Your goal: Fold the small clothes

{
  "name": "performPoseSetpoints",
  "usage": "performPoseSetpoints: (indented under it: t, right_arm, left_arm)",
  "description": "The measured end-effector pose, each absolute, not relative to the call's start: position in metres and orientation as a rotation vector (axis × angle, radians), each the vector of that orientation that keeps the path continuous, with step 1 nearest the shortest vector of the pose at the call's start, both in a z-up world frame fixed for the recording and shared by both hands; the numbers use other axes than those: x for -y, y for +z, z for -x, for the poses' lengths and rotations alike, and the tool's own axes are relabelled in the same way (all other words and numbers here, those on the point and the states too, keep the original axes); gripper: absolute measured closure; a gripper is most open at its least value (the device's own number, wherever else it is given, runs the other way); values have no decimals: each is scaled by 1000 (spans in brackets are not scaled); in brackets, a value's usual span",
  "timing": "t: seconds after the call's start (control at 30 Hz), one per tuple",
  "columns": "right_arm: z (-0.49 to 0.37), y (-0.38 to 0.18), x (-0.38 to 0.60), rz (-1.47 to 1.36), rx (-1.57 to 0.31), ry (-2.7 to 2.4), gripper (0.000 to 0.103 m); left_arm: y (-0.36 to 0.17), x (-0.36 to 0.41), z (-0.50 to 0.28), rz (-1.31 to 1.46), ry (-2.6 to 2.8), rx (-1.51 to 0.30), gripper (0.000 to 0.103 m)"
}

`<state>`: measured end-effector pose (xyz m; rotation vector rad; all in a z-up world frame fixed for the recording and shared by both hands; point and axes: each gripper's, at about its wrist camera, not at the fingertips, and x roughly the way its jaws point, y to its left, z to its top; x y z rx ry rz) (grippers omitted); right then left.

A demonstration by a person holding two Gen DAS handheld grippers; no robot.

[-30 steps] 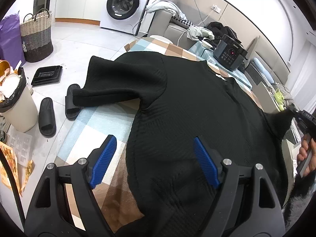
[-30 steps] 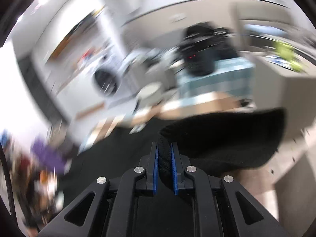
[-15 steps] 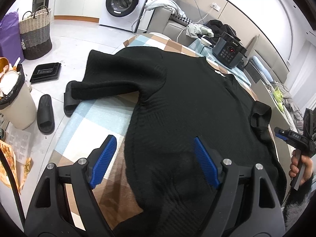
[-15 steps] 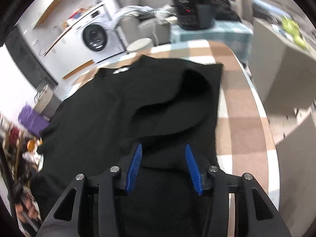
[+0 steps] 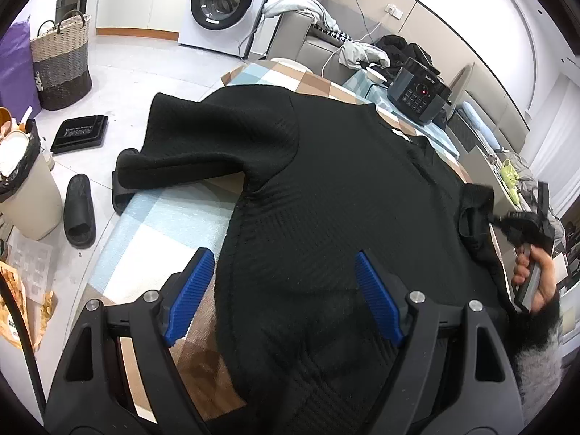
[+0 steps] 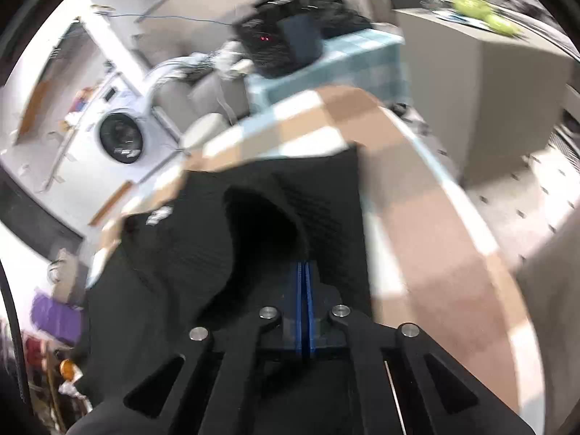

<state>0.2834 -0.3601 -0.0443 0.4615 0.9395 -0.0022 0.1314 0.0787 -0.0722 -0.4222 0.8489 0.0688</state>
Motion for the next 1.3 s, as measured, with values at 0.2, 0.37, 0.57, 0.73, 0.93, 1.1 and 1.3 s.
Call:
performPoseSetpoints:
  t: [0.2,0.37,0.57,0.73,0.93,1.1,1.3]
  right_arm:
    - [-299,1,309,-417,-852,322,87]
    - [-276,3,316,-301,-897,180,78]
    - [-214,-34,355,-285,-1046,46,58]
    - [-185,-60,355,-158,-1097,58,58]
    - [-178,-71,350,-56,-1096,9,92]
    - [-171,-70,362,-54,-1101,-46,92]
    - [-148,-44,358,-161,-1022,35,72]
  left_arm:
    - [-72,-78,-135,417,72,-846,25]
    - [-69,-79,-130,426,64,-834,25]
    - [-67,-81,-124,427,54,-832,25]
    - [-66,-84,-127,438,71,-831,25]
    - [-72,-105,-133,500,137,-839,25]
    - [-83,-139,-132,585,218,-834,25]
    - [-94,-180,-144,731,264,-824,25]
